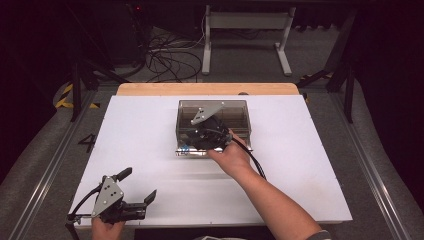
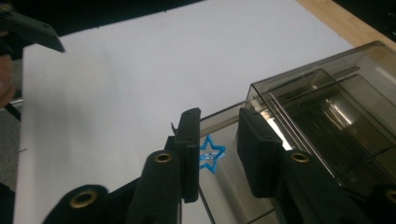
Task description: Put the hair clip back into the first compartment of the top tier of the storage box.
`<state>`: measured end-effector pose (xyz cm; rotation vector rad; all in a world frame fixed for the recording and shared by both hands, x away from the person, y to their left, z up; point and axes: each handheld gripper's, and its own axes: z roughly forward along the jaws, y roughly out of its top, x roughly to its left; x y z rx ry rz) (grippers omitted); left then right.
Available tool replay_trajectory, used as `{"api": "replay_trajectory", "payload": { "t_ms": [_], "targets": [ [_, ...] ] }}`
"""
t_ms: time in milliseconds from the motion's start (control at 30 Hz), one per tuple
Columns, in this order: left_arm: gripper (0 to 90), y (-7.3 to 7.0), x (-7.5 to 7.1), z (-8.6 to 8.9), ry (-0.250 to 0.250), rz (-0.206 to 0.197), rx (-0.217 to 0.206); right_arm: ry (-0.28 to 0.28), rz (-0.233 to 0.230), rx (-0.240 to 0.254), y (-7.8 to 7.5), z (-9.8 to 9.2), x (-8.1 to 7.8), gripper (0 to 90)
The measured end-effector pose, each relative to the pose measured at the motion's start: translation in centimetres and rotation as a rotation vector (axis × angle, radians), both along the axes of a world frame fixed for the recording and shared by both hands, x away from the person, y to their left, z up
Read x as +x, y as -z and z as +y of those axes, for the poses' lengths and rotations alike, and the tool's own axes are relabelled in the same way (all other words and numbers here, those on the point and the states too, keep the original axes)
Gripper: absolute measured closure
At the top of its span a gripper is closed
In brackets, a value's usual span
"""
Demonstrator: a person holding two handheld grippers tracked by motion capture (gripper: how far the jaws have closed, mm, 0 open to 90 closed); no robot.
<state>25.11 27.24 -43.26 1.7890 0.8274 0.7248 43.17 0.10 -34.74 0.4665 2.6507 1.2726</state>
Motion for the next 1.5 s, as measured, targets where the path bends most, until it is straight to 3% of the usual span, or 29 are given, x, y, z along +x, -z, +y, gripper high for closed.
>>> {"api": "replay_trajectory", "payload": {
  "t_ms": [267, 533, 800, 1000, 1167, 1500],
  "targets": [
    [2.7, -0.1, 0.0, 0.0, -0.002, -0.003, -0.001, -0.002, -0.022, 0.031, -0.8, -0.9, -0.6, 56.1],
    [2.7, -0.1, 0.0, 0.1, -0.004, -0.002, 0.001, -0.005, -0.013, 0.043, -0.9, -1.4, -0.8, 54.4],
    [2.7, -0.1, 0.1, 0.1, -0.006, -0.002, 0.001, -0.008, -0.014, 0.082, -1.5, -2.6, -1.1, 43.4],
    [2.8, -0.1, 0.1, 0.1, -0.005, 0.001, 0.002, 0.003, -0.04, 0.111, -1.8, -4.1, -1.5, 29.3],
    [2.8, -0.1, 0.1, 0.1, -0.009, -0.002, 0.007, -0.002, -0.032, 0.148, -1.9, -5.6, -1.7, 21.4],
    [2.8, -0.1, 0.1, 0.2, -0.013, -0.001, 0.003, 0.029, -0.054, 0.201, -1.8, -9.2, -2.7, 11.9]
  ]
}}
